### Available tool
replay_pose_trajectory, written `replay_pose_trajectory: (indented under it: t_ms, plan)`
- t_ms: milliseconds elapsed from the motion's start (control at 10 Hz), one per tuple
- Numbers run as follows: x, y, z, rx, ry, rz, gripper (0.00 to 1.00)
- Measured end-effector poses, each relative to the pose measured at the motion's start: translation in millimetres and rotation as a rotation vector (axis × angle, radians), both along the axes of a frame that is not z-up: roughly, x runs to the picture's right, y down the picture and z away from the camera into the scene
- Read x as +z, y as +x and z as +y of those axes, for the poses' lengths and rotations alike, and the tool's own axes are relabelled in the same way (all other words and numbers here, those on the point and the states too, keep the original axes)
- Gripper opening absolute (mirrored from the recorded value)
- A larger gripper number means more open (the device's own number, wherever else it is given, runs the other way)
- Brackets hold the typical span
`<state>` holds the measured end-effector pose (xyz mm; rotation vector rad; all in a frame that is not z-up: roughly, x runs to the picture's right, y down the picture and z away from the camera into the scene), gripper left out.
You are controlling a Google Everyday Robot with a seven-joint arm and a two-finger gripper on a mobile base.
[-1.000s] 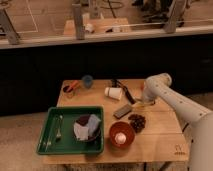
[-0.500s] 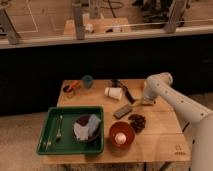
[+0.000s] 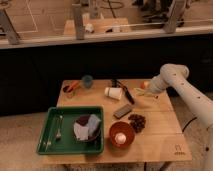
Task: Place banana in plastic cup
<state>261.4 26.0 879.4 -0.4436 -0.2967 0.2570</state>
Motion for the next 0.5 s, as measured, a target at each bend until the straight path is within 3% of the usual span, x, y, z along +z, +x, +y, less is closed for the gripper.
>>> replay_pose_trajectory:
  t_ms: [200, 500]
  plan:
    - [-7.8, -9.7, -6.4, 0.046, -0.019, -0.065, 0.00]
    - [-9.5, -9.1, -7.0, 0.056, -0.021, -0.074, 0.00]
